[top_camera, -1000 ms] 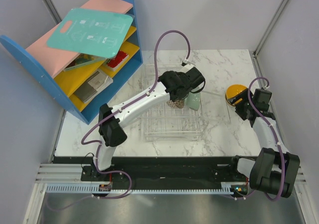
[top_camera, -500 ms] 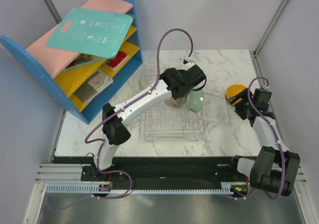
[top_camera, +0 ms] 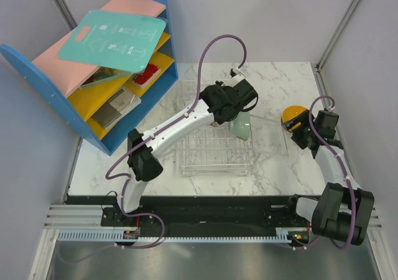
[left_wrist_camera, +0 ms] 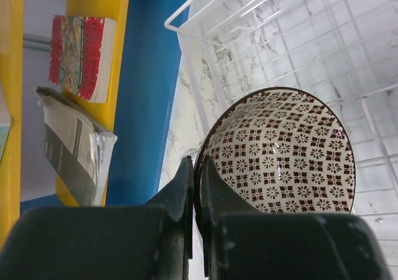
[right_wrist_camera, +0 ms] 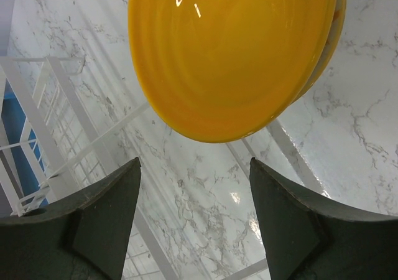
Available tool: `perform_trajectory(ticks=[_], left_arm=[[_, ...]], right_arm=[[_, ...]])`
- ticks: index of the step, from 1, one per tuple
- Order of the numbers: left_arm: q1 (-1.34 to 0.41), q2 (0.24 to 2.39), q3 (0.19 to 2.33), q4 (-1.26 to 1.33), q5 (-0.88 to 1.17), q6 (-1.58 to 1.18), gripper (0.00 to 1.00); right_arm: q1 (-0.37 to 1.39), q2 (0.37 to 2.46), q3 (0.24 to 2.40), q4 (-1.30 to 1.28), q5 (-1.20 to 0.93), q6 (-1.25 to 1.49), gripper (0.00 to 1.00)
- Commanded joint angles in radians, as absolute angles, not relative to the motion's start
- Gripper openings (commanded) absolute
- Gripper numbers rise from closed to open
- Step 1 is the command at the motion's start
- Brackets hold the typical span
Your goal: Unload the bowls from the dish rack
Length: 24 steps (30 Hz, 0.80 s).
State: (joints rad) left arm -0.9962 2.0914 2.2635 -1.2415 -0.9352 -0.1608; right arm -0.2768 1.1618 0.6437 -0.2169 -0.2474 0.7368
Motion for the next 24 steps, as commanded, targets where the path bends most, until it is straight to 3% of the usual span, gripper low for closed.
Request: perform_trajectory(ticks=[1, 7, 13, 19, 24], left_arm=[[-0.967, 1.985, 2.235, -1.215, -0.976, -0.216, 0.02], [-0.937, 1.852, 2.148, -1.043, -0.858, -0.207, 0.02], [-0.905, 1.888, 2.320, -1.005, -0.793, -0.178, 0.02], [-0.890, 1.976, 2.465, -0.945, -0.652, -0.181, 0.02], [-0.891, 1.976, 2.453, -0.940, -0.592, -0.230, 0.02]], right_arm=[[-0.273, 1.129, 0.692, -0.161, -0.304, 0.745, 0.78], [-0.236, 1.083, 0.746, -0.137, -0.336, 0.801, 0.78], [-0.225, 1.109, 0.787, -0.037, -0.359, 0.864, 0.78], [-0.161, 1.187, 0.980, -0.008, -0.397, 0.881, 0.78], [-0.014, 1.256, 1.161, -0.048, -0.356, 0.819, 0.78]])
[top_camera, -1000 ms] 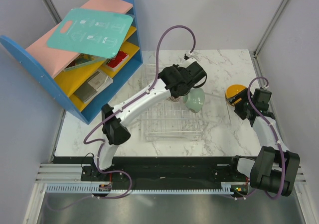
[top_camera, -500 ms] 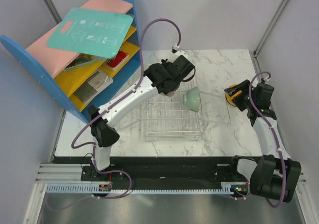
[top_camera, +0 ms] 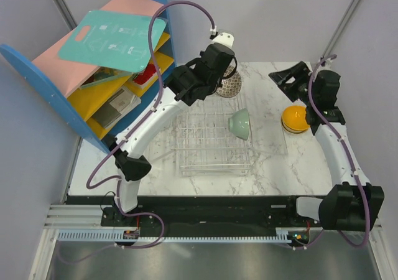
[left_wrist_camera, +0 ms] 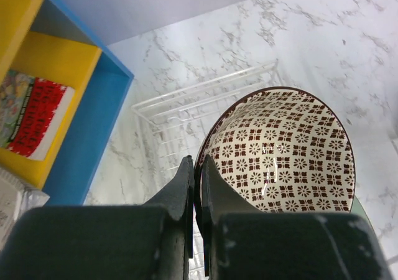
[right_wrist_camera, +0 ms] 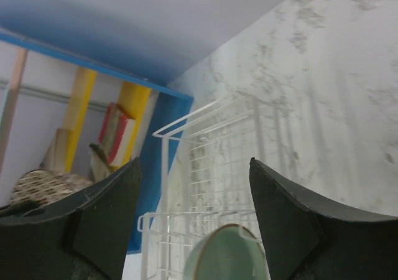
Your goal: Unload the bowls from the dish rack
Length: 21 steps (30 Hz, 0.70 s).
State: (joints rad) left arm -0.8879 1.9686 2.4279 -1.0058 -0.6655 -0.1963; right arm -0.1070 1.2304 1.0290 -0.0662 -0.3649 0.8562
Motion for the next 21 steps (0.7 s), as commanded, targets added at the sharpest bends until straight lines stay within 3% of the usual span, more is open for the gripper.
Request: perform_trajectory(ticks=[1, 21], left_arm=[[-0.896, 1.970, 2.441, -0.939, -0.606, -0.224, 0.02], [-0.873, 1.924, 2.315, -0.939, -0.699, -0.233, 0.02]], right_arm=[[-0.005, 1.264, 1.175, -0.048, -0.357, 0.818, 0.77], [0.317, 1.318, 1.169, -0.025, -0.302, 0.825, 0.75]])
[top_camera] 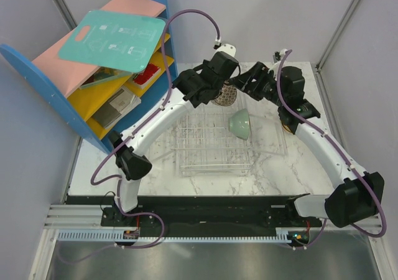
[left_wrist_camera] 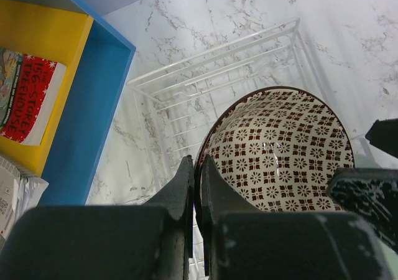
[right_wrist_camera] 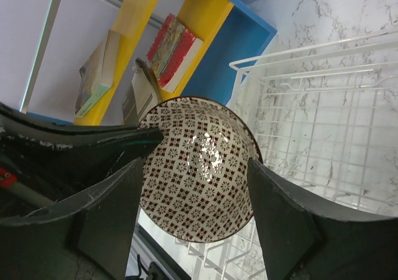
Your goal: Unload the bowls from the dish rack
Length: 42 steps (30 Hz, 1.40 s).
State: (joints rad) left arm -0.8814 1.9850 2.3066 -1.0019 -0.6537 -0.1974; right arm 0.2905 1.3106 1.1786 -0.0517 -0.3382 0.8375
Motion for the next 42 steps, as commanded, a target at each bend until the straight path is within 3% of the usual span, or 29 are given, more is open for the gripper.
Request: perform_trajectory(ticks=[1, 16, 19, 20, 21, 26, 29, 32, 36, 38, 40, 42], left_arm=[[-0.871, 1.913, 2.312, -0.939, -0.704, -0.235, 0.02], [-0.868, 1.829, 2.241, -0.936, -0.710, -0.244, 0.02], [-0.870, 1.821, 2.232, -0.934, -0.703, -0.250, 0.02], [-0.870, 1.818, 2.230, -0.933, -0.701, -0.250, 0.02], [-0.870, 1.813, 2.224, -0.934, -0.700, -0.249, 0.02], [-0.870, 1.796, 2.195, -0.930, -0.704, -0.238, 0.02], [-0.870, 1.790, 2.178, -0.928, -0.706, -0.227, 0.02], [-0.870, 1.787, 2.168, -0.927, -0.706, -0.225, 0.03], [-0.870, 1.775, 2.141, -0.920, -0.713, -0.238, 0.48], [-0.870, 1.764, 2.128, -0.919, -0.733, -0.248, 0.63], [-0.870, 1.752, 2.114, -0.916, -0.785, -0.259, 0.71], [-0.868, 1.724, 2.085, -0.910, -0.842, -0.276, 0.73]], right_arm=[[0.319, 1.321, 1.167, -0.026, -0.296, 0.825, 0.75], [0.390, 1.397, 1.140, -0.008, -0.244, 0.810, 0.75], [0.402, 1.414, 1.143, -0.008, -0.236, 0.819, 0.69], [0.403, 1.416, 1.146, -0.006, -0.232, 0.819, 0.64], [0.408, 1.417, 1.144, -0.008, -0.227, 0.819, 0.50], [0.420, 1.434, 1.147, 0.032, -0.229, 0.830, 0.25], [0.426, 1.433, 1.144, 0.041, -0.219, 0.831, 0.04], [0.428, 1.425, 1.144, 0.044, -0.212, 0.830, 0.00], [0.428, 1.399, 1.134, 0.044, -0.157, 0.825, 0.00], [0.428, 1.384, 1.124, 0.043, -0.118, 0.824, 0.00], [0.426, 1.358, 1.115, 0.029, -0.060, 0.813, 0.00], [0.416, 1.332, 1.106, 0.009, -0.026, 0.796, 0.00]])
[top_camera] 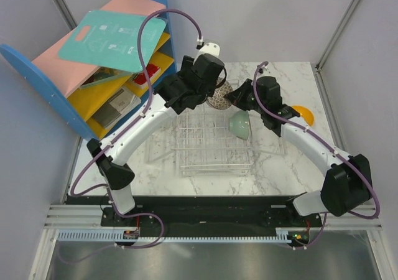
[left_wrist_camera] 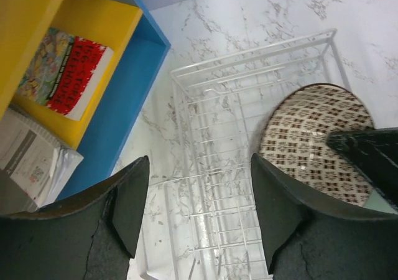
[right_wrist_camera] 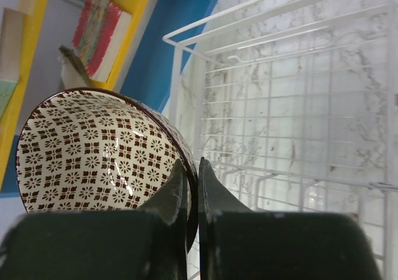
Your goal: Unload the bowls from the dish rack
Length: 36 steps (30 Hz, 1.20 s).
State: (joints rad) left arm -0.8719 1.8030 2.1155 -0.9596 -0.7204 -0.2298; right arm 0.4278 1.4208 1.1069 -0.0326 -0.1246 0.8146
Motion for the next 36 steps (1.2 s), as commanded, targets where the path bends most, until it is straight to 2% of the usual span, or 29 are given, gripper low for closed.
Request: perform_trajectory(ticks=[1, 5, 12, 16, 24, 28, 36], left_arm=[[-0.868, 1.715, 2.071, -0.905, -0.854, -0.278, 0.73], [-0.851, 1.654, 1.975, -0.884, -0.867, -0.294, 0.73], [-0.841, 1.603, 1.844, -0.854, -0.847, -0.321, 0.72], [-0.841, 1.608, 1.833, -0.854, -0.827, -0.327, 0.72], [-0.842, 1.597, 1.789, -0.856, -0.813, -0.334, 0.71], [-0.842, 1.594, 1.769, -0.856, -0.804, -0.342, 0.71], [-0.841, 1.580, 1.750, -0.856, -0.798, -0.342, 0.70]], right_arm=[[0.379, 1.324, 1.103, 0.003, -0.008, 0.793, 0.00], [0.201, 1.260, 1.046, -0.047, -0.003, 0.784, 0.00], [-0.087, 1.147, 1.049, -0.211, 0.155, 0.655, 0.00], [-0.121, 1.176, 1.054, -0.265, 0.199, 0.615, 0.00], [-0.238, 1.262, 1.022, -0.333, 0.147, 0.624, 0.00], [-0.238, 1.272, 1.000, -0.339, 0.181, 0.626, 0.00], [-0.258, 1.358, 0.985, -0.347, 0.117, 0.637, 0.02]])
